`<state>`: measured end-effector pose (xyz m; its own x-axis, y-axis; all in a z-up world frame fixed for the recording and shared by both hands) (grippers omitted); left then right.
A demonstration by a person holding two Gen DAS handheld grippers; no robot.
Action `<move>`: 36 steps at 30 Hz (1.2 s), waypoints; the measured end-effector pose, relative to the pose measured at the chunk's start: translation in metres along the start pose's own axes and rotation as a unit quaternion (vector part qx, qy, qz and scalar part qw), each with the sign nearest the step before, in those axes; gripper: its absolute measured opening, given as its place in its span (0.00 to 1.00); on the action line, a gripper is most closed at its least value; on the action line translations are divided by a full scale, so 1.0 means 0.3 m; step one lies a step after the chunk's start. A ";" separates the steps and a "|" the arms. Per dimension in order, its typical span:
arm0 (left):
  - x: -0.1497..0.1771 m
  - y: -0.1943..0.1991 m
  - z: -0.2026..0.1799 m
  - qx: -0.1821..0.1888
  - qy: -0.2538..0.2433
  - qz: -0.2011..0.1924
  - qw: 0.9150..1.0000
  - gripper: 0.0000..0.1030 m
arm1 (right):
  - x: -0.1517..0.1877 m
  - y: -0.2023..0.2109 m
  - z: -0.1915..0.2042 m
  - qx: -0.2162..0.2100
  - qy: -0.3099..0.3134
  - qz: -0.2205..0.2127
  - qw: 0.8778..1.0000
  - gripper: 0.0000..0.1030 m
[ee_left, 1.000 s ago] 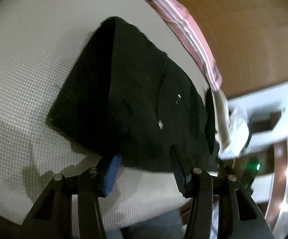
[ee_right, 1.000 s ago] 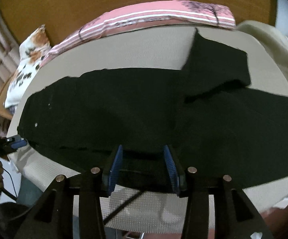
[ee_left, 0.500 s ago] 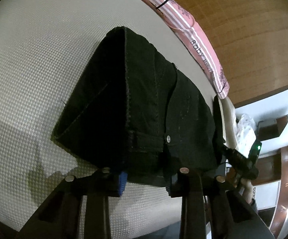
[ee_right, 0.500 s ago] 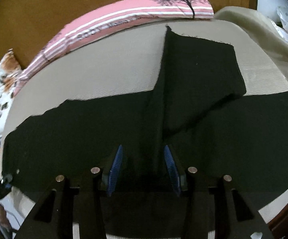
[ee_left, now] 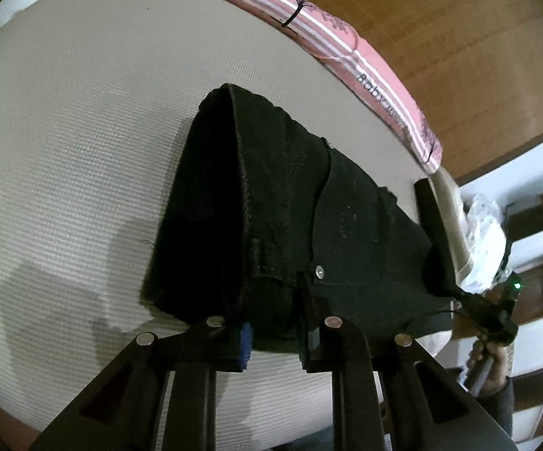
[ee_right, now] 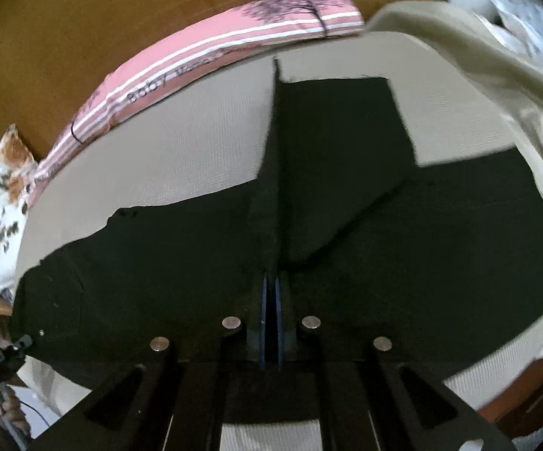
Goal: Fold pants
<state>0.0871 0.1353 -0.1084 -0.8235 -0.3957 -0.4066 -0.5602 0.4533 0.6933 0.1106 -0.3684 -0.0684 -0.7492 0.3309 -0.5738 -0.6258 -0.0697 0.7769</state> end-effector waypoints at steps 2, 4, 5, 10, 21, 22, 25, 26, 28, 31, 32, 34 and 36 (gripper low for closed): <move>0.000 -0.007 0.012 -0.002 -0.004 0.007 1.000 0.19 | 0.031 0.013 -0.030 0.001 -0.014 0.008 1.000 0.03; 0.000 -0.023 0.017 -0.010 -0.012 0.015 1.000 0.19 | 0.070 0.011 -0.060 0.005 -0.028 0.017 0.999 0.03; 0.004 -0.031 0.018 -0.017 -0.023 0.018 0.999 0.19 | 0.089 0.003 -0.071 0.006 -0.034 0.024 0.999 0.03; 0.024 -0.041 0.006 -0.035 -0.061 0.015 0.997 0.19 | 0.156 -0.035 -0.118 0.018 -0.061 0.048 0.997 0.03; 0.065 0.007 -0.080 -0.072 -0.156 -0.002 0.985 0.33 | 0.173 0.067 -0.134 0.007 -0.082 0.044 0.996 0.40; 0.067 0.017 -0.085 -0.068 -0.159 0.001 0.985 0.36 | 0.173 0.091 -0.133 0.006 -0.078 0.043 0.996 0.40; 0.090 0.054 -0.103 -0.069 -0.187 0.010 0.980 0.40 | 0.162 0.195 -0.146 0.011 -0.059 0.040 0.997 0.40; 0.105 0.075 -0.108 -0.070 -0.203 0.011 0.977 0.40 | 0.157 0.222 -0.148 0.014 -0.051 0.039 0.998 0.40; 0.121 0.115 -0.125 -0.068 -0.215 -0.001 0.974 0.40 | 0.140 0.281 -0.158 0.016 -0.038 0.035 0.999 0.40; 0.153 0.180 -0.212 -0.042 -0.262 -0.032 0.964 0.40 | 0.107 0.326 -0.168 0.015 -0.026 0.024 0.999 0.40; 0.167 0.193 -0.265 -0.031 -0.287 -0.054 0.956 0.40 | 0.094 0.333 -0.172 0.014 -0.024 0.019 0.999 0.40; 0.188 0.194 -0.347 -0.005 -0.319 -0.077 0.945 0.40 | 0.063 0.332 -0.177 0.002 -0.022 0.009 1.000 0.41; 0.227 0.154 -0.441 0.025 -0.352 -0.078 0.932 0.40 | 0.029 0.312 -0.187 -0.020 -0.038 0.000 0.999 0.41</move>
Point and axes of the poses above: each gripper's, at about its wrist camera, not at the fingertips, and y roughly against the way its jaws point, z to its left, x to its underside, the point moved 3 cm from there along -y, roughly the way its jaws point, and after that the axes turned 10 degrees about -z, right-handed, at the moved point
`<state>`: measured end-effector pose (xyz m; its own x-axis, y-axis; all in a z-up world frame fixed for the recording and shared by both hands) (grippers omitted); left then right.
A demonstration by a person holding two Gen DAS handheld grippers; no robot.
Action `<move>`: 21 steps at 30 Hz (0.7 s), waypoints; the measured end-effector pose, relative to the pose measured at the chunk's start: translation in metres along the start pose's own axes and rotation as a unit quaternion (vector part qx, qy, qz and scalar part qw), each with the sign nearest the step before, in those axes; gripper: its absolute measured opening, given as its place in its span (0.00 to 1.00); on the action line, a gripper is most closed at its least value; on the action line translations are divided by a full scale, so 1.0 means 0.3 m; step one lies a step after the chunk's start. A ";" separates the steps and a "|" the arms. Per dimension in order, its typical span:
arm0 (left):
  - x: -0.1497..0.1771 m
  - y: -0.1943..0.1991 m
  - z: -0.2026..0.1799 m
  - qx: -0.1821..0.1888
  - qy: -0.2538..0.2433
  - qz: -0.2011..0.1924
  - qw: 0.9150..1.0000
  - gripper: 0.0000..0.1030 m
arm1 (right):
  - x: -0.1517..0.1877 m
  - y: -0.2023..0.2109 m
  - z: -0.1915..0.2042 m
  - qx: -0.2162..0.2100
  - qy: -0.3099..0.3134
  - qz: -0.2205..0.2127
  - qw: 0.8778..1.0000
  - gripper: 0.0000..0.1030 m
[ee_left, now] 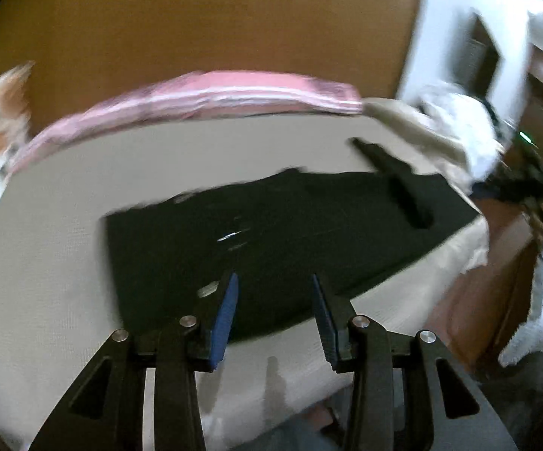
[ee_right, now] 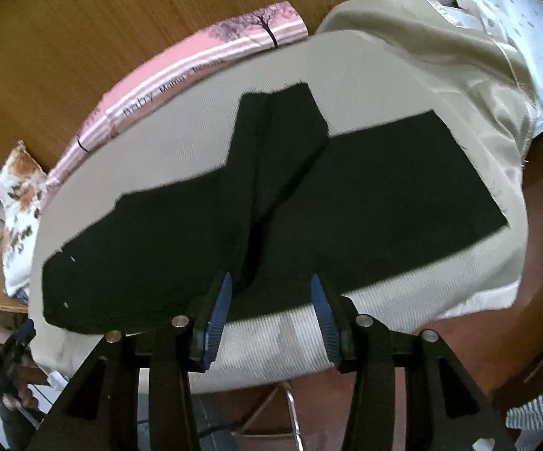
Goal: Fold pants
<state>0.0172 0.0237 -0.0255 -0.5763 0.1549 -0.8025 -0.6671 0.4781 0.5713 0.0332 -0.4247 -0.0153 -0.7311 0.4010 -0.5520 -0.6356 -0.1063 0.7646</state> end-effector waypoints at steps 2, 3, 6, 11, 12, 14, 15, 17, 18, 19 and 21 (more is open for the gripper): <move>-0.018 -0.077 -0.086 0.029 -0.019 0.006 0.999 0.40 | -0.017 -0.020 -0.005 -0.015 -0.013 0.003 1.000 0.41; -0.022 -0.129 -0.135 0.049 -0.027 0.014 0.998 0.40 | -0.028 -0.039 -0.006 -0.017 -0.016 0.005 1.000 0.41; -0.021 -0.272 -0.269 0.086 -0.048 0.041 0.994 0.40 | -0.061 -0.089 -0.007 -0.025 -0.016 0.013 0.999 0.41; -0.019 -0.482 -0.448 0.132 -0.060 0.078 0.986 0.40 | -0.124 -0.168 -0.033 -0.038 -0.031 0.026 0.998 0.41; -0.019 -0.508 -0.471 0.137 -0.062 0.083 0.985 0.40 | -0.146 -0.187 -0.040 -0.041 -0.034 0.028 0.998 0.41; -0.013 -0.557 -0.526 0.143 -0.075 0.092 0.983 0.40 | -0.179 -0.217 -0.046 -0.048 -0.040 0.030 0.998 0.41; -0.007 -0.580 -0.552 0.145 -0.084 0.096 0.981 0.40 | -0.199 -0.236 -0.050 -0.054 -0.046 0.033 0.997 0.41; 0.000 -0.621 -0.590 0.149 -0.095 0.102 0.979 0.40 | -0.239 -0.279 -0.055 -0.066 -0.054 0.037 0.996 0.41; 0.004 -0.643 -0.606 0.151 -0.098 0.108 0.978 0.40 | -0.257 -0.303 -0.054 -0.071 -0.055 0.042 0.995 0.41; 0.013 -0.653 -0.622 0.154 -0.100 0.112 0.977 0.40 | -0.275 -0.330 -0.053 -0.075 -0.056 0.047 0.995 0.40; 0.022 -0.684 -0.644 0.151 -0.104 0.115 0.976 0.36 | -0.311 -0.388 -0.052 -0.075 -0.057 0.056 0.994 0.39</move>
Point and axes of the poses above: each gripper's, at about its wrist camera, not at the fingertips, and y roughly against the way its jaws point, z to its left, x to its underside, the point moved 3 cm from there along -y, roughly the way its jaws point, and after that the axes turned 10 degrees about -z, right-handed, at the moved point
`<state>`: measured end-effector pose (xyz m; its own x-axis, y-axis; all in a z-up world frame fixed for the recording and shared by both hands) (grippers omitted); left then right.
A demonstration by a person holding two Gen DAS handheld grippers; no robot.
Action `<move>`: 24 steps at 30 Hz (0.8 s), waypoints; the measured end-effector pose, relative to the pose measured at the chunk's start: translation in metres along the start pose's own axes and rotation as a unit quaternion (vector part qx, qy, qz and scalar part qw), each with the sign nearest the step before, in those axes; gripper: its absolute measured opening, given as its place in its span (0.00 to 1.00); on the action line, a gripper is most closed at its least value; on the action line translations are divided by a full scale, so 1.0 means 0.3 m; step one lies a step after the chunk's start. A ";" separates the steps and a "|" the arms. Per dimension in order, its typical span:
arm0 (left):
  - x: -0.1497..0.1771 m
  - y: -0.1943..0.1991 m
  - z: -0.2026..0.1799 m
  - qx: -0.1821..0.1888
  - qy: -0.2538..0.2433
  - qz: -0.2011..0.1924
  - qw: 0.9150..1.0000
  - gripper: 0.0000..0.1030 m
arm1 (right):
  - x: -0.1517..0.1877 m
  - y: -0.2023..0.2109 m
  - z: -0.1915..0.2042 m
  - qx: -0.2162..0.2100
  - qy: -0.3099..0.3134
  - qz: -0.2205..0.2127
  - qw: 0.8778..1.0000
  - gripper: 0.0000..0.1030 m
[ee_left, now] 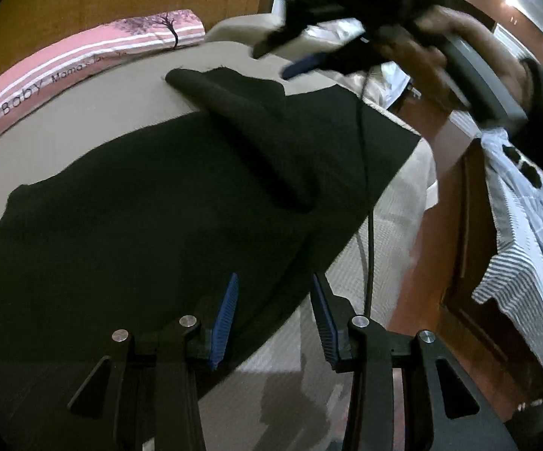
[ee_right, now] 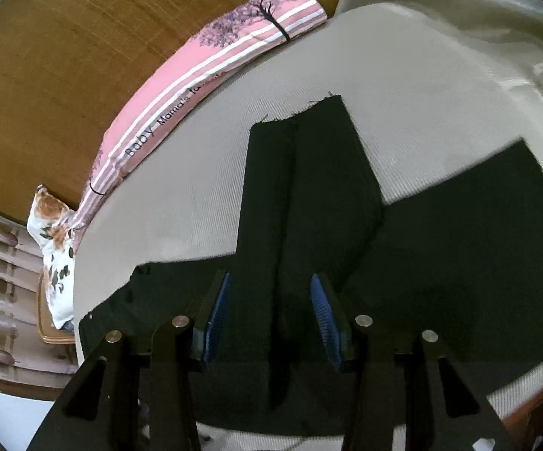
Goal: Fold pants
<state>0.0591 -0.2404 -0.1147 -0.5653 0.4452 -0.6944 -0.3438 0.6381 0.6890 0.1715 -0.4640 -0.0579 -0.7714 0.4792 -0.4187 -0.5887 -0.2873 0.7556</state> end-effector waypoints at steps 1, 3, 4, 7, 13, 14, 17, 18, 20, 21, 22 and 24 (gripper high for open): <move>0.000 -0.016 -0.004 0.004 0.000 0.002 1.000 0.31 | -0.018 -0.022 0.000 0.001 0.001 0.003 1.000 0.38; 0.001 -0.037 -0.015 0.004 0.003 0.005 1.000 0.22 | -0.056 -0.063 0.002 0.002 0.004 0.004 1.000 0.37; 0.002 -0.044 -0.014 0.002 0.005 0.006 1.000 0.21 | -0.077 -0.088 0.005 0.000 0.004 0.007 1.000 0.37; 0.006 -0.045 -0.001 0.004 0.018 0.003 1.000 0.13 | -0.138 -0.165 0.008 -0.004 0.004 0.014 1.000 0.37; 0.006 -0.049 0.031 0.019 0.055 0.006 0.998 0.11 | -0.240 -0.310 -0.019 0.005 -0.010 0.021 1.000 0.37; 0.006 -0.050 0.034 0.022 0.058 0.005 0.998 0.11 | -0.251 -0.327 -0.025 0.007 -0.013 0.021 1.000 0.37; 0.007 -0.056 0.048 0.030 0.075 0.005 0.997 0.11 | -0.277 -0.373 -0.034 0.009 -0.016 0.023 1.000 0.37; 0.005 -0.059 0.051 0.032 0.078 0.006 0.996 0.11 | -0.281 -0.389 -0.036 0.012 -0.016 0.026 0.999 0.37; 0.002 -0.062 0.055 0.035 0.081 0.006 0.996 0.11 | -0.292 -0.412 -0.036 0.007 -0.021 0.020 1.000 0.36; 0.001 -0.063 0.056 0.036 0.082 0.006 0.996 0.11 | -0.297 -0.417 -0.033 0.003 -0.023 0.018 1.000 0.35; 0.001 -0.065 0.058 0.037 0.084 0.007 0.996 0.11 | -0.302 -0.424 -0.030 -0.002 -0.025 0.019 1.000 0.29; 0.000 -0.068 0.056 0.039 0.086 0.007 0.995 0.11 | -0.307 -0.443 -0.027 -0.013 -0.034 0.026 0.999 0.13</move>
Point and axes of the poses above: each gripper's, at about its wrist camera, not at the fingertips, and y roughly against the way its jaws point, z to its left, x to its underside, the point moved 3 cm from there along -y, roughly the way its jaws point, and after that the axes turned 10 degrees about -z, right-handed, at the moved point
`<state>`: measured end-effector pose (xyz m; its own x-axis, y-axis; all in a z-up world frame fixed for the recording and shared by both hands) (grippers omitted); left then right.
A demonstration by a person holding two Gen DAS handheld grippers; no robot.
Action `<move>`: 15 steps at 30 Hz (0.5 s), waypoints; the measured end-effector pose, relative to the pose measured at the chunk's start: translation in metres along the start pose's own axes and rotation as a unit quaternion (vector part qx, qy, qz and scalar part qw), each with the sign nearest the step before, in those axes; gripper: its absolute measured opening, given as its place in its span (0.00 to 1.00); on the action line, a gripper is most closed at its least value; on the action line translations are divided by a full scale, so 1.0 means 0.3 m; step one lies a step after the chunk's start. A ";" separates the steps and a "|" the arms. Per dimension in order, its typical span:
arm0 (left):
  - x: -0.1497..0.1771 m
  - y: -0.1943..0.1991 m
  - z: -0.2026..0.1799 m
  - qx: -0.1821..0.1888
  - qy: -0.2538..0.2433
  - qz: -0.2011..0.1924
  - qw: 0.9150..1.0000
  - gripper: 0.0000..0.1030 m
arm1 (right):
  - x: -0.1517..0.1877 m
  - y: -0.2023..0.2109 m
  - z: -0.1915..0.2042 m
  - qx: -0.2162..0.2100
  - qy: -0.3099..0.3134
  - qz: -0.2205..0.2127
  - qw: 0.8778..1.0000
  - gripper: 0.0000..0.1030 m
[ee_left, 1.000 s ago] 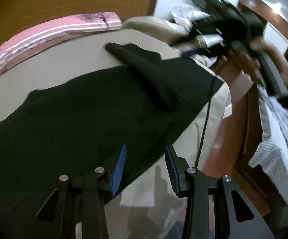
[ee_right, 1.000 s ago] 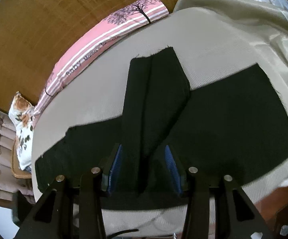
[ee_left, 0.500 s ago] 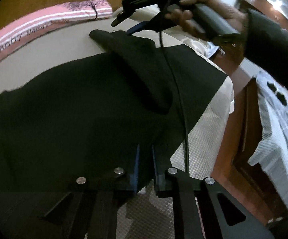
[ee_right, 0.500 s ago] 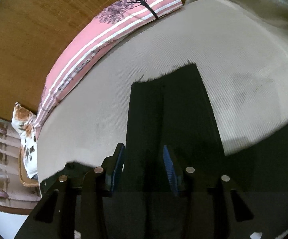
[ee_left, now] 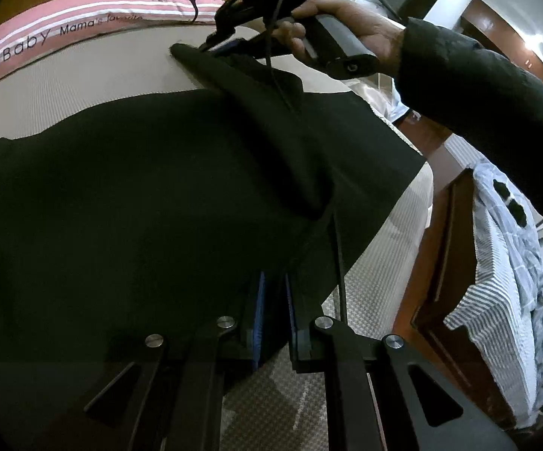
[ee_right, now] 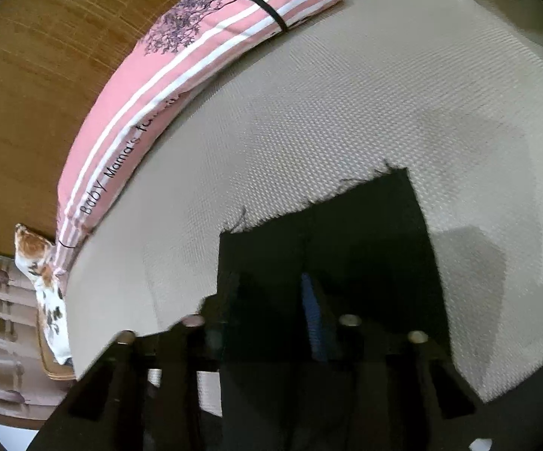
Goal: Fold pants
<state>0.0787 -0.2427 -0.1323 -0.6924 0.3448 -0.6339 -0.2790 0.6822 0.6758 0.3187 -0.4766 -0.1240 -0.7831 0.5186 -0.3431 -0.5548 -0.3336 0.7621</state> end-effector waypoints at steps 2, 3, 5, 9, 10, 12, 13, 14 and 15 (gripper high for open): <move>0.000 -0.002 0.002 0.000 0.003 0.000 1.000 0.11 | -0.001 -0.008 0.007 0.000 0.003 -0.002 1.000 0.07; -0.001 -0.003 0.001 0.000 0.002 0.000 1.000 0.11 | 0.000 -0.001 0.014 -0.003 0.005 -0.007 1.000 0.06; 0.000 -0.004 0.000 -0.002 0.000 0.000 1.000 0.11 | 0.002 0.035 0.029 -0.010 0.005 -0.022 1.000 0.04; 0.001 0.002 -0.008 -0.009 -0.005 0.000 1.000 0.11 | -0.018 0.209 0.040 -0.027 -0.003 -0.073 0.997 0.04; 0.001 0.002 -0.013 -0.012 -0.008 0.001 1.000 0.11 | -0.022 0.254 0.034 -0.025 -0.004 -0.085 0.996 0.03; -0.001 0.001 -0.020 -0.017 -0.017 -0.001 1.000 0.11 | -0.020 0.372 0.009 -0.028 -0.014 -0.113 0.993 0.03; -0.002 0.000 -0.024 -0.019 -0.022 -0.001 1.000 0.11 | -0.011 0.436 -0.012 -0.022 -0.018 -0.129 0.991 0.03; -0.003 -0.001 -0.031 -0.022 -0.030 -0.001 0.999 0.11 | 0.003 0.493 -0.033 -0.015 -0.020 -0.143 0.989 0.03; -0.003 -0.001 -0.034 -0.023 -0.035 -0.001 0.999 0.11 | 0.020 0.554 -0.064 -0.007 -0.022 -0.156 0.987 0.03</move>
<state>0.0725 -0.2497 -0.1280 -0.6441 0.3883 -0.6590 -0.3124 0.6529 0.6900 0.2165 -0.5441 -0.0098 -0.5600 0.6320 -0.5357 -0.7718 -0.1628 0.6147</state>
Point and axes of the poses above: each gripper's, at about its wrist camera, not at the fingertips, and y roughly against the way its jaws point, z to its left, x to its underside, the point moved 3 cm from there along -y, roughly the way its jaws point, and after that the axes turned 10 degrees about -z, right-handed, at the moved point
